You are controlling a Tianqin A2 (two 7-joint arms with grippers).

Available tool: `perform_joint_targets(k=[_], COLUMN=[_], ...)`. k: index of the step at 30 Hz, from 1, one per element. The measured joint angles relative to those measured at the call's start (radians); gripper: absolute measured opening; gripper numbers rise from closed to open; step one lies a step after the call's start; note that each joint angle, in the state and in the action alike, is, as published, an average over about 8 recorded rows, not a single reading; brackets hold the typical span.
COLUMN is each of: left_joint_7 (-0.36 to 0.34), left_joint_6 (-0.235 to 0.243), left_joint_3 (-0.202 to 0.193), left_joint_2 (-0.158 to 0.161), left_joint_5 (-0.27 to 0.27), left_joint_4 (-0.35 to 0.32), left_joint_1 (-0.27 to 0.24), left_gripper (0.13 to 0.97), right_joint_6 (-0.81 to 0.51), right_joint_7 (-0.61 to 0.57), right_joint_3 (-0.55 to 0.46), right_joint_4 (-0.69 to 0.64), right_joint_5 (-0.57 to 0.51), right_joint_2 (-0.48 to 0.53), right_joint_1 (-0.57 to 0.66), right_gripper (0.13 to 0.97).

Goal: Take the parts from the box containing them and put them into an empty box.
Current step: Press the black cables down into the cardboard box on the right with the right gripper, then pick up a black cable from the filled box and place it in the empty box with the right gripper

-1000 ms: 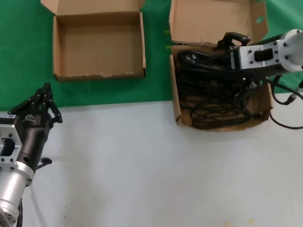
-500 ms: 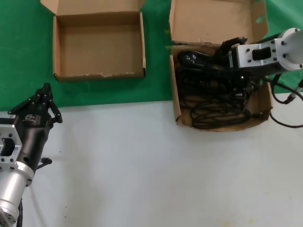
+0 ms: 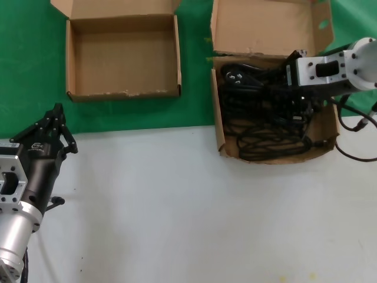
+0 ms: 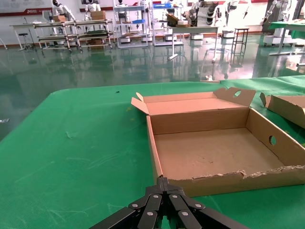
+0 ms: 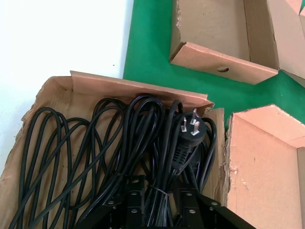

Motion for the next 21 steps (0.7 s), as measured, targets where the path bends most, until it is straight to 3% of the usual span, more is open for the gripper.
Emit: perform_joint_targets(k=[8,21], left_joint_7=[0.0,0.0], left_joint_6=[0.0,0.0], left_joint_3=[0.0,0.0], left_joint_2=[0.0,0.0], left_joint_5=[0.0,0.0], left_joint_4=[0.0,0.0], left_joint_1=[0.0,0.0], left_gripper=[0.145,0.145], right_joint_6=[-0.001,-0.051], right_joint_7=[0.021,0.087], right_joint_3=[0.009,0.051], right_joint_4=[0.026,0.151], right_joint_5=[-0.007,0.013], right_joint_2=[0.008,0.062], right_joint_1=[-0.009,-0.004], right_gripper=[0.23,0.208])
